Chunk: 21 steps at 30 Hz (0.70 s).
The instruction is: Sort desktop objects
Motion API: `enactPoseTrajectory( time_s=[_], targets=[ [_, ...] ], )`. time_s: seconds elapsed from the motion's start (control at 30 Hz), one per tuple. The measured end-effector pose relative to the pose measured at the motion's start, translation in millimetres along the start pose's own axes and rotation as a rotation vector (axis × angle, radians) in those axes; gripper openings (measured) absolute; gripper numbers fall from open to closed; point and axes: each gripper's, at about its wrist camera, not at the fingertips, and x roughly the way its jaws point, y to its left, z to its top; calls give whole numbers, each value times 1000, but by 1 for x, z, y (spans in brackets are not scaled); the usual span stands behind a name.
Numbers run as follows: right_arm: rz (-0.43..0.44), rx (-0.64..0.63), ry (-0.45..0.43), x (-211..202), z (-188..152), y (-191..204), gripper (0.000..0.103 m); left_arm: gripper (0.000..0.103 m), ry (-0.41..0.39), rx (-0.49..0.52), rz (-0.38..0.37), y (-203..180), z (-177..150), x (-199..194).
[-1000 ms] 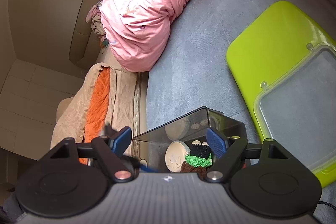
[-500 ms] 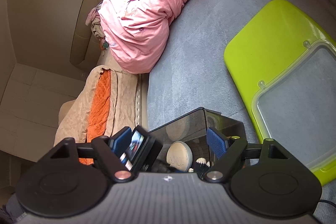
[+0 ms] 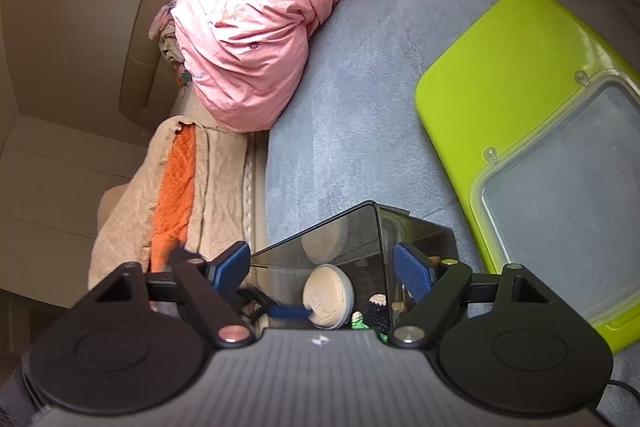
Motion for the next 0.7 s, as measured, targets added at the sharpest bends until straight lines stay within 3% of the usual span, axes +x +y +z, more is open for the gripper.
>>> enactPoseTrajectory(
  time_s=[0.07, 0.17, 0.33, 0.63, 0.7],
  targets=[
    [-36, -26, 6, 4, -1, 4, 81, 93, -33, -61, -68, 9, 17, 3],
    [-103, -69, 20, 11, -3, 10, 81, 92, -9, -119, -90, 9, 32, 26],
    [-111, -85, 47, 13, -5, 13, 81, 93, -25, -162, -178, 8, 47, 60],
    [-105, -69, 69, 12, -5, 9, 81, 94, -8, -118, -300, 11, 48, 84],
    [-102, -66, 71, 11, -5, 9, 81, 89, -4, -117, -250, 10, 47, 87]
  ],
)
